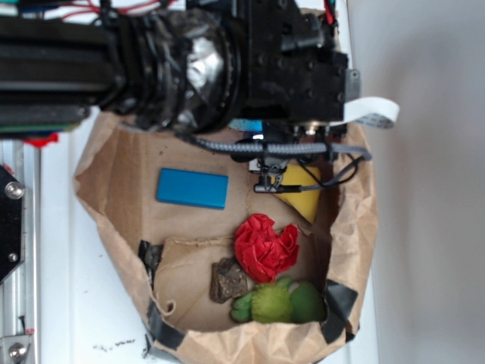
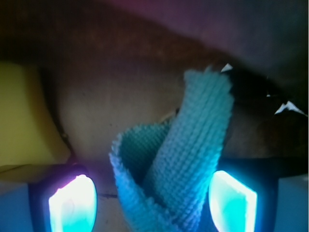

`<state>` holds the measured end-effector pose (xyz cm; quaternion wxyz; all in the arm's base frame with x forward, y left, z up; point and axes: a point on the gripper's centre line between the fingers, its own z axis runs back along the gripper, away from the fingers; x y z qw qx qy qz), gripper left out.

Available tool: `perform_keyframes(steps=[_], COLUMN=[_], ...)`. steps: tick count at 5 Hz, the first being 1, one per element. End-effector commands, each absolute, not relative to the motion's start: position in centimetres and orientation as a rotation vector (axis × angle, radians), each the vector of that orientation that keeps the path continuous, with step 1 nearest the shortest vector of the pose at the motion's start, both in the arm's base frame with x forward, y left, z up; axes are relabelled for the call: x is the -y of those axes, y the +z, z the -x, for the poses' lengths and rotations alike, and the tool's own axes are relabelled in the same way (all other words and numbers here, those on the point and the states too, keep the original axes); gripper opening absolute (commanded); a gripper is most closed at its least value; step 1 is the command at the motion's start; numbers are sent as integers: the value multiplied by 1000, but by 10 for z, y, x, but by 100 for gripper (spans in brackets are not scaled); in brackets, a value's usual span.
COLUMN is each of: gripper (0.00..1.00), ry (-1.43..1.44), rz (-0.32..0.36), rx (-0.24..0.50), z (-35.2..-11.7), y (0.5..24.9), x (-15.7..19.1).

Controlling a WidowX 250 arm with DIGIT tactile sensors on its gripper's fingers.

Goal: Grab the blue cloth.

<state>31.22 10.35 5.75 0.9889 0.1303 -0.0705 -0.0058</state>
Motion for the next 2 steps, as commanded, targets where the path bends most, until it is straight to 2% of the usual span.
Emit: perform_keyframes(steps=[1,2], gripper=[0,0], ry=[-29,-30], rz=[-267,-261], rx=[152,157], z=[-312,-311], y=[65,67], x=[-105,-104])
